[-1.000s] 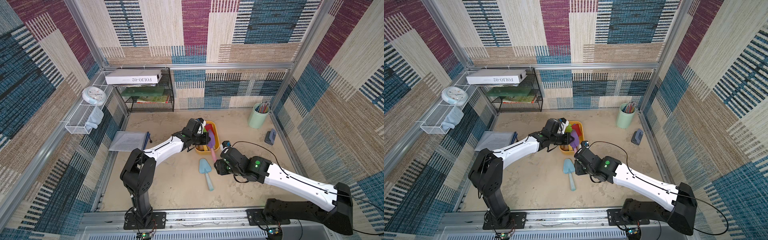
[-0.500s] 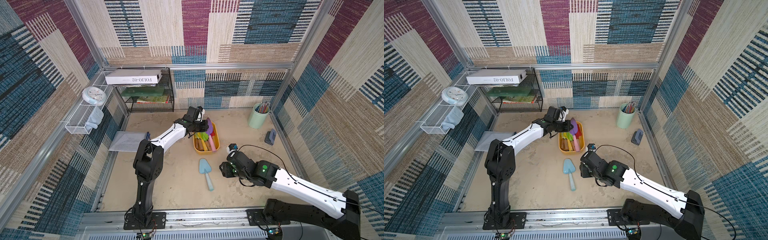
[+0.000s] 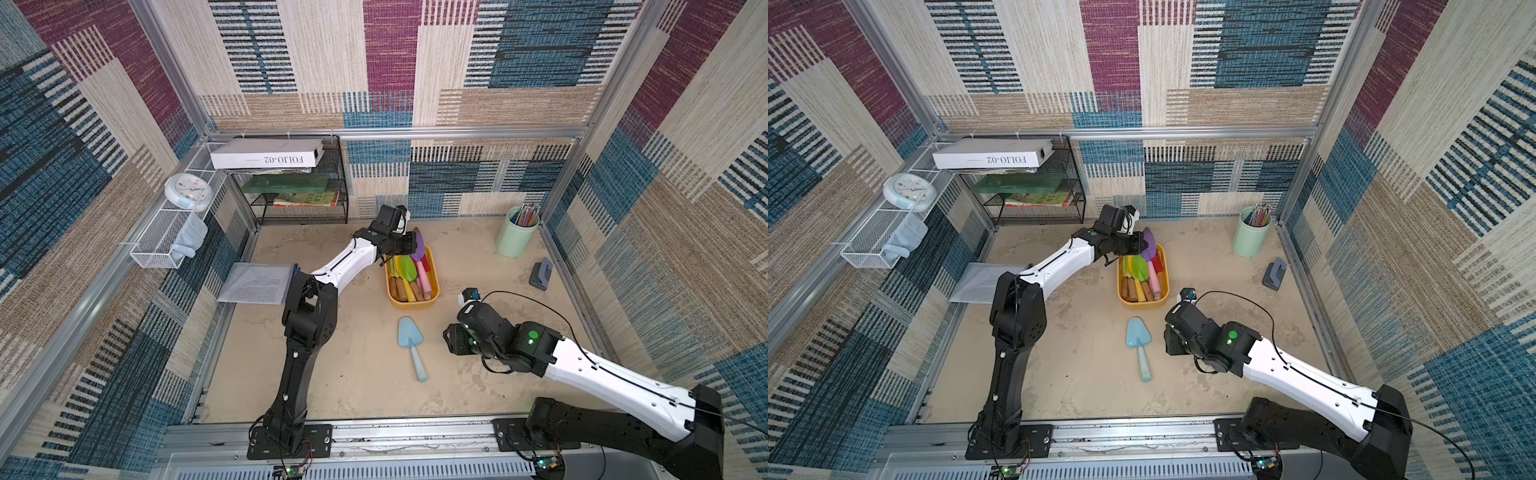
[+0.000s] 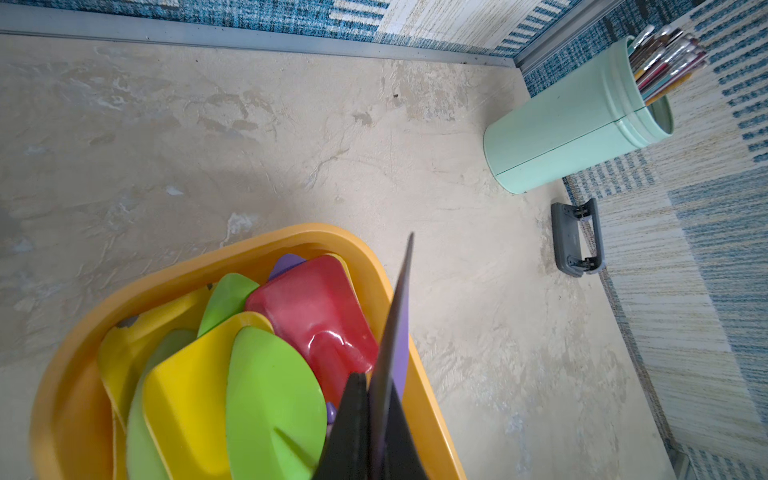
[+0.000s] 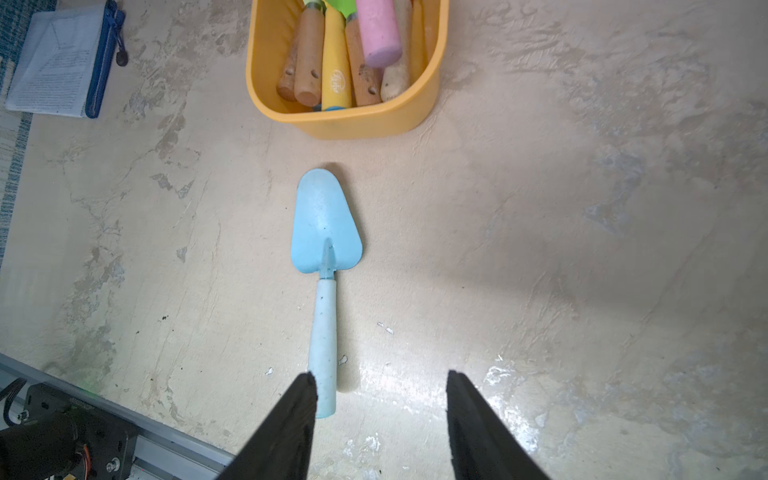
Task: Put the shovel into the storage box
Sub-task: Place the shovel in the storage box.
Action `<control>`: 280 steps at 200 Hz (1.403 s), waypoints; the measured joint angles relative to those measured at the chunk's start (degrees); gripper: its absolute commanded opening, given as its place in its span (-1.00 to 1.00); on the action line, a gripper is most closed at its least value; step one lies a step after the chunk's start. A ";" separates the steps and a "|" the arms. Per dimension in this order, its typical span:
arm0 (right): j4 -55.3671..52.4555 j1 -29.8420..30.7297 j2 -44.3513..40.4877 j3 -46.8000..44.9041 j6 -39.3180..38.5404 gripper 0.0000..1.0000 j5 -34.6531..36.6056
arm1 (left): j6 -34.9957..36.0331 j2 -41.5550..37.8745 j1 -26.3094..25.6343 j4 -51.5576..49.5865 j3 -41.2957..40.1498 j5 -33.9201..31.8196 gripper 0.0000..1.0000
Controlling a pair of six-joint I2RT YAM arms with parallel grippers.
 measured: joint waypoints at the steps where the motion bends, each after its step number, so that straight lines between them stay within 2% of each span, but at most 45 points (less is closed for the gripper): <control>1: 0.00 -0.02 -0.02 0.00 0.00 0.08 0.00 | 0.02 0.07 0.00 -0.02 0.07 0.00 -1.00; 157: 0.44 -0.81 1.05 -0.92 -0.07 0.08 -1.31 | 0.11 4.13 0.02 -0.76 -1.66 2.86 -1.00; 178: 0.74 -0.83 1.38 -0.92 -0.22 0.08 -1.53 | 0.33 4.66 0.04 -0.90 -1.33 2.95 -0.67; 205: 1.57 -0.87 1.68 -0.92 -0.28 0.08 -1.73 | 1.31 5.57 -0.02 -2.75 -0.83 2.99 -0.39; 238: 1.97 -0.92 1.92 -0.92 -0.48 0.08 -1.99 | 1.81 5.66 -0.02 -5.07 0.20 2.97 -0.26; 280: 2.38 -0.98 2.03 -0.94 -0.72 0.08 -2.14 | 3.06 4.44 -0.02 -8.20 0.79 1.90 -0.22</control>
